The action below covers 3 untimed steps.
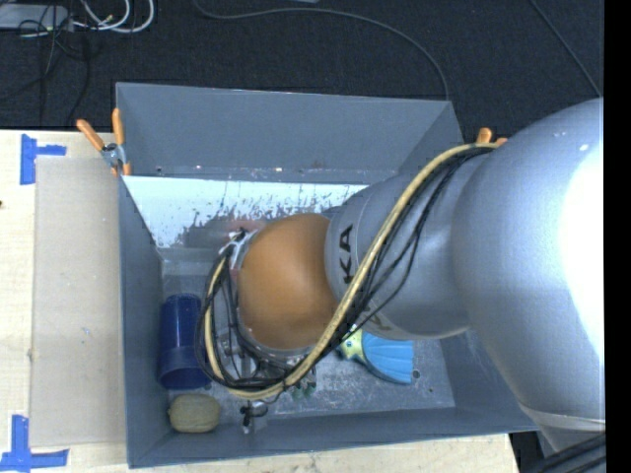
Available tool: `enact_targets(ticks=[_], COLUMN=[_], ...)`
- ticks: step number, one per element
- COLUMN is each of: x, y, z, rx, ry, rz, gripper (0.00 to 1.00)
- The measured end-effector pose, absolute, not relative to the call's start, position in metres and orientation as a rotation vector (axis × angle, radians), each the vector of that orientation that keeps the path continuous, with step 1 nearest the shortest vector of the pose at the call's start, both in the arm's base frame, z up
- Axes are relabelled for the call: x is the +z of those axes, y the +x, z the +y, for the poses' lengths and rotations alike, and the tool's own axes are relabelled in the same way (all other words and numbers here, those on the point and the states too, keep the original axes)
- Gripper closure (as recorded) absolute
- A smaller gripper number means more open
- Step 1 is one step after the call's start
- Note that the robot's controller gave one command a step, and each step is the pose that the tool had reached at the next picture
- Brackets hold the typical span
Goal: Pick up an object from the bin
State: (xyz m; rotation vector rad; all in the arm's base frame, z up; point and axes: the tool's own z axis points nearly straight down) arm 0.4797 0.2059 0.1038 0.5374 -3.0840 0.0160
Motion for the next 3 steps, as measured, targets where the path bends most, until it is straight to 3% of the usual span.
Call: enact_targets(ticks=[1, 2, 3], x=[0.126, 0.084, 0.070], y=[0.479, 0.504, 0.481], z=[0.247, 0.256, 0.243], rx=[0.001, -0.007, 0.002], ry=[0.780, 1.345, 1.042], rz=[-3.045, -2.869, -2.970], gripper=[0.00, 0.00, 1.00])
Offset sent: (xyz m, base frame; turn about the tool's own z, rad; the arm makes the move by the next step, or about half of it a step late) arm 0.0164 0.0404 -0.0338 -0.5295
